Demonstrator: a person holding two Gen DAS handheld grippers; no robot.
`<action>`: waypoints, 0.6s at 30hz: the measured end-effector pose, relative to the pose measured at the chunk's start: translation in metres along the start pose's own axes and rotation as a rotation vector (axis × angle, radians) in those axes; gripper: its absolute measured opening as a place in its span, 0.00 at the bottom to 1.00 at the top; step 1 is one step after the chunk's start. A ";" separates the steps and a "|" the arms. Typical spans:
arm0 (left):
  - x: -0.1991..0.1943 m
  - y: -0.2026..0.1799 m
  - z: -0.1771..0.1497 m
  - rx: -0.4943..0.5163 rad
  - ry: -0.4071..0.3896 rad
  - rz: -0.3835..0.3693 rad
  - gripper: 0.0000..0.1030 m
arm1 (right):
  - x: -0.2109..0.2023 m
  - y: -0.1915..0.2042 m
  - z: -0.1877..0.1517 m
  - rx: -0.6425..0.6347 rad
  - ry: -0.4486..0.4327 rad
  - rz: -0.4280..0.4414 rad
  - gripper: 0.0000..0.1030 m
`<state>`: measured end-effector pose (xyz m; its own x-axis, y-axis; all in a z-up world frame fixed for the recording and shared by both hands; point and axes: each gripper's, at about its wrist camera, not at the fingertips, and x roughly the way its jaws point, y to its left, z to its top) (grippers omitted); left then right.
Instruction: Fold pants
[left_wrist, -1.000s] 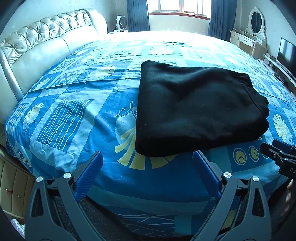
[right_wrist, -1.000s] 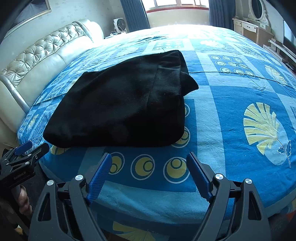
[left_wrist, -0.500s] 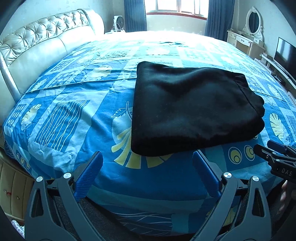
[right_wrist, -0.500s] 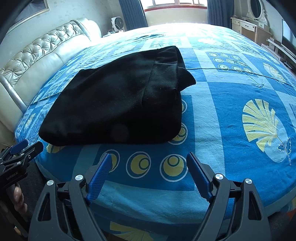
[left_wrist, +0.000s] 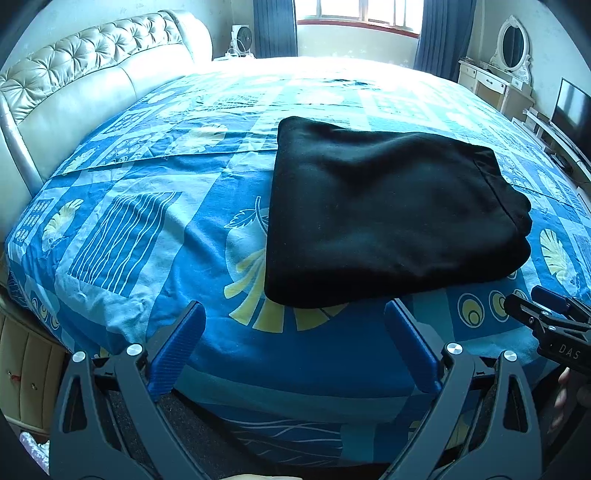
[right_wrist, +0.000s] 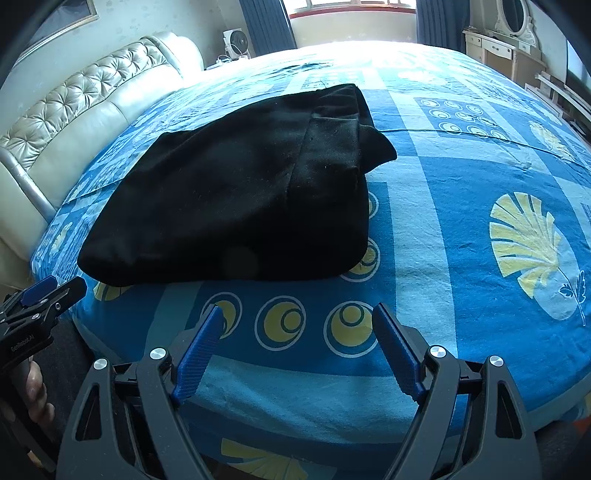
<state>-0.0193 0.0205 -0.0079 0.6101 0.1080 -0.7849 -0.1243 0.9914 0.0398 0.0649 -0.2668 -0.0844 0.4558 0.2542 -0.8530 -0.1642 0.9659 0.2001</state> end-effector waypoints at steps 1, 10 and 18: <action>0.000 0.000 0.000 0.002 0.003 -0.004 0.95 | 0.000 0.000 0.000 0.000 0.000 -0.001 0.79; -0.002 -0.003 -0.001 0.007 -0.001 0.001 0.95 | 0.000 0.000 0.000 -0.001 0.000 -0.002 0.79; -0.004 -0.005 -0.001 0.011 0.002 -0.001 0.95 | 0.001 0.001 0.000 -0.002 0.005 0.000 0.79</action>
<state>-0.0215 0.0150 -0.0059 0.6089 0.1070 -0.7860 -0.1155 0.9923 0.0456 0.0648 -0.2653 -0.0851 0.4513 0.2542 -0.8554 -0.1662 0.9657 0.1993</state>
